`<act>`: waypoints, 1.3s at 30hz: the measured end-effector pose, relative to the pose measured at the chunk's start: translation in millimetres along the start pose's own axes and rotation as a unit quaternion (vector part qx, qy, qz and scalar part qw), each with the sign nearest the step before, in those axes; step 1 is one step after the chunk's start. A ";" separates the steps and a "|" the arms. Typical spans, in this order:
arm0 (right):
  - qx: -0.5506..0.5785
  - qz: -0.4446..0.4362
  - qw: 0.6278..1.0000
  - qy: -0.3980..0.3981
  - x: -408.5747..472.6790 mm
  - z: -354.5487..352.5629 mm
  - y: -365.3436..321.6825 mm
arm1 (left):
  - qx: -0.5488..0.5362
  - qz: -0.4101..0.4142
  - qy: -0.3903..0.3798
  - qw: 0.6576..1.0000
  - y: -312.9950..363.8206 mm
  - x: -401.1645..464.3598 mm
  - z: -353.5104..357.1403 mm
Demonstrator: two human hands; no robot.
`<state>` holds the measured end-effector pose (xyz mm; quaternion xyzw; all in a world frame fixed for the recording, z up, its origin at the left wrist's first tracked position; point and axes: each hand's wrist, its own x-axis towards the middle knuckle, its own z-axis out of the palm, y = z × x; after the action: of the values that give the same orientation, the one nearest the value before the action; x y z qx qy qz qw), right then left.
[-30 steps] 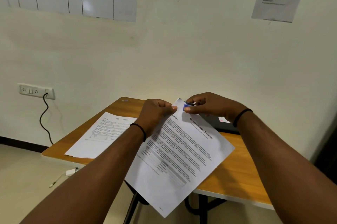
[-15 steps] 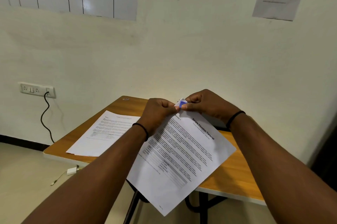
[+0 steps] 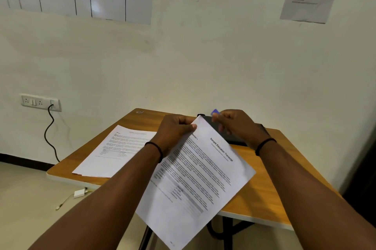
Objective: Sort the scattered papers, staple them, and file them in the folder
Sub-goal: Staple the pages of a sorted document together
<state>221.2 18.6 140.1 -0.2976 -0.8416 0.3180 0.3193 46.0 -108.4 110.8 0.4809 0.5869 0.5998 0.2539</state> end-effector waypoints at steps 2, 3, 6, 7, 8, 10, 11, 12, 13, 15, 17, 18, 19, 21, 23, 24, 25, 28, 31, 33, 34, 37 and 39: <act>-0.014 0.069 0.998 0.000 -3.3 -3.7 21.4 | -0.010 -0.017 0.024 1.000 -2.9 1.4 -6.7; -0.048 0.095 0.994 -0.021 -6.5 -1.8 34.8 | -0.022 -0.027 0.035 0.999 -5.0 2.3 -11.1; -0.110 0.157 0.980 -0.056 -13.2 11.0 80.8 | -0.028 -0.040 0.050 0.998 -9.1 2.9 -20.0; -0.118 0.178 0.975 -0.060 -14.9 16.3 94.1 | -0.025 -0.041 0.051 0.998 -10.1 2.4 -22.1; -0.127 0.194 0.970 -0.070 -16.7 22.0 103.2 | -0.027 -0.043 0.052 0.997 -11.2 1.9 -24.0; -0.153 0.203 0.963 -0.092 -19.3 34.8 111.4 | -0.055 -0.056 0.064 0.995 -15.3 3.1 -28.7; -0.175 0.197 0.960 -0.097 -19.8 40.6 111.9 | -0.076 -0.063 0.074 0.992 -16.9 4.7 -31.1; -0.207 0.180 0.956 -0.103 -20.8 46.3 110.4 | -0.096 -0.068 0.082 0.990 -18.1 6.2 -33.7; -0.237 0.163 0.952 -0.105 -22.1 51.3 109.2 | -0.116 -0.072 0.088 0.987 -20.0 7.6 -36.3; -0.249 0.158 0.950 -0.103 -21.8 58.6 112.2 | -0.151 -0.083 0.098 0.980 -22.9 9.2 -40.6; -0.231 0.152 0.957 -0.092 -19.4 59.8 109.2 | -0.176 -0.094 0.107 0.974 -27.5 12.2 -43.6; -0.190 0.148 0.969 -0.055 -18.7 59.3 103.3 | -0.190 -0.095 0.111 0.971 -29.9 13.7 -44.7; -0.102 0.155 0.983 0.000 -19.9 56.7 96.0 | -0.201 -0.094 0.119 0.968 -31.6 15.5 -45.5; 0.168 0.183 0.967 0.065 -24.3 48.1 82.2 | -0.226 -0.099 0.142 0.959 -32.5 19.1 -45.5; 0.351 0.175 0.920 0.018 -31.9 41.1 78.3 | -0.252 -0.105 0.163 0.948 -33.2 23.8 -45.5; 0.366 0.157 0.917 -0.003 -37.7 38.3 76.5 | -0.269 -0.106 0.163 0.943 -32.0 26.8 -42.8; 0.365 0.135 0.921 -0.013 -42.5 38.0 73.3 | -0.288 -0.108 0.165 0.937 -31.1 30.2 -41.0; 0.369 0.098 0.924 0.017 -50.0 31.9 66.9 | -0.310 -0.113 0.166 0.929 -19.3 35.6 -26.8; 0.402 0.101 0.907 0.073 -61.0 16.3 72.9 | -0.222 -0.111 0.134 0.959 -19.6 38.8 -3.5; 0.416 0.111 0.897 0.098 -66.4 1.2 85.8 | -0.154 -0.141 0.075 0.975 -29.2 31.6 20.1; 0.418 0.122 0.893 0.111 -70.6 -8.3 96.4 | -0.128 -0.158 0.039 0.978 -33.7 25.5 36.3; 0.328 0.180 0.914 0.157 -81.6 -37.9 128.8 | -0.075 -0.188 -0.004 0.979 -46.6 14.1 84.2; 0.226 0.213 0.930 0.196 -95.3 -63.2 151.3 | -0.072 -0.206 -0.025 0.976 -48.9 13.0 119.5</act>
<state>371.1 67.2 34.7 -0.4463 -0.5847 0.4961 0.4612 132.5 -33.2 49.9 0.3450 0.6225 0.5630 0.4202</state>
